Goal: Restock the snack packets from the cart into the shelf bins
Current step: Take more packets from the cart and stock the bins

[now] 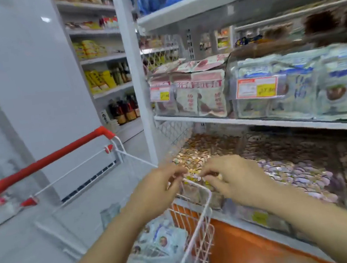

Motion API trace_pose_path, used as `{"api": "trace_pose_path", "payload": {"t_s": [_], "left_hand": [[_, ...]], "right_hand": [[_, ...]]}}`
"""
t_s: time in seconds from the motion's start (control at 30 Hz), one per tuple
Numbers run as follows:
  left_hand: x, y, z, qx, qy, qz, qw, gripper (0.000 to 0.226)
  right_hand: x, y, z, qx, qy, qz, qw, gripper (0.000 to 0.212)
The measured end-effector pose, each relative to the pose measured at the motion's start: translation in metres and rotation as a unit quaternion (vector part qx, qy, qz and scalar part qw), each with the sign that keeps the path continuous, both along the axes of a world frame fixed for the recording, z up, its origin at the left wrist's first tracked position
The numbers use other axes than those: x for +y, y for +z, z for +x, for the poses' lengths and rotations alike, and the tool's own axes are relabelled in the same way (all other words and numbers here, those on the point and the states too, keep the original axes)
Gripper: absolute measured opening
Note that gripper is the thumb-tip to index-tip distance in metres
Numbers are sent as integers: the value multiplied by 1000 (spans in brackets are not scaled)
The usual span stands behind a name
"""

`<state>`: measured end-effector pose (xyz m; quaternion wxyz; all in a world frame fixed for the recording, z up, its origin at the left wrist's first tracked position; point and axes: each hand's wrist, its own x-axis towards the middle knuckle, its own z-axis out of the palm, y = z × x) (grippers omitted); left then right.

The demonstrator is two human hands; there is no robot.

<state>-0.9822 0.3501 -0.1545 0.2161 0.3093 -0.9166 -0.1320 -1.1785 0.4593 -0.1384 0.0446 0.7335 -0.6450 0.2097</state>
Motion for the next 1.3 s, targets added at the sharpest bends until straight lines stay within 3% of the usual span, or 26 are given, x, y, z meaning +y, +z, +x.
{"api": "trace_pose_path", "payload": {"t_s": [0.17,0.3,0.5,0.63,0.73,0.8,0.9,1.03,1.1,1.2,1.3], "left_hand": [[-35,-33,82,-70,130,116,982,30],[-66,-51,112,-104,199,181,958,37],[-78,-69,122,-102,249,240,933,49],[-76,-67,123,-113,258,238,930,50],[-76,-66,126,-136,263,231,927,49],[-77,-65,128,-144,268,227,925,49],[-75,-62,130,-138,287,229,920,48],[-73,-60,130,-124,315,217,916,49],[-73,-60,131,-114,329,211,913,48],[-73,-60,133,-98,349,203,910,47],[-73,-59,134,-77,360,197,909,47]], "right_hand": [[-72,-54,47,-6,63,141,988,24],[-131,-88,77,10,109,287,952,30],[-206,-136,114,151,114,431,882,58],[-233,-178,131,244,124,484,831,99],[-236,-207,138,325,140,495,793,95],[-234,-214,140,342,156,462,803,79],[-237,-220,134,291,151,440,836,84],[-250,-215,130,305,150,453,824,61],[-264,-209,129,270,143,432,848,61],[-285,-207,131,206,131,414,877,80],[-292,-222,137,187,116,462,859,114]]}}
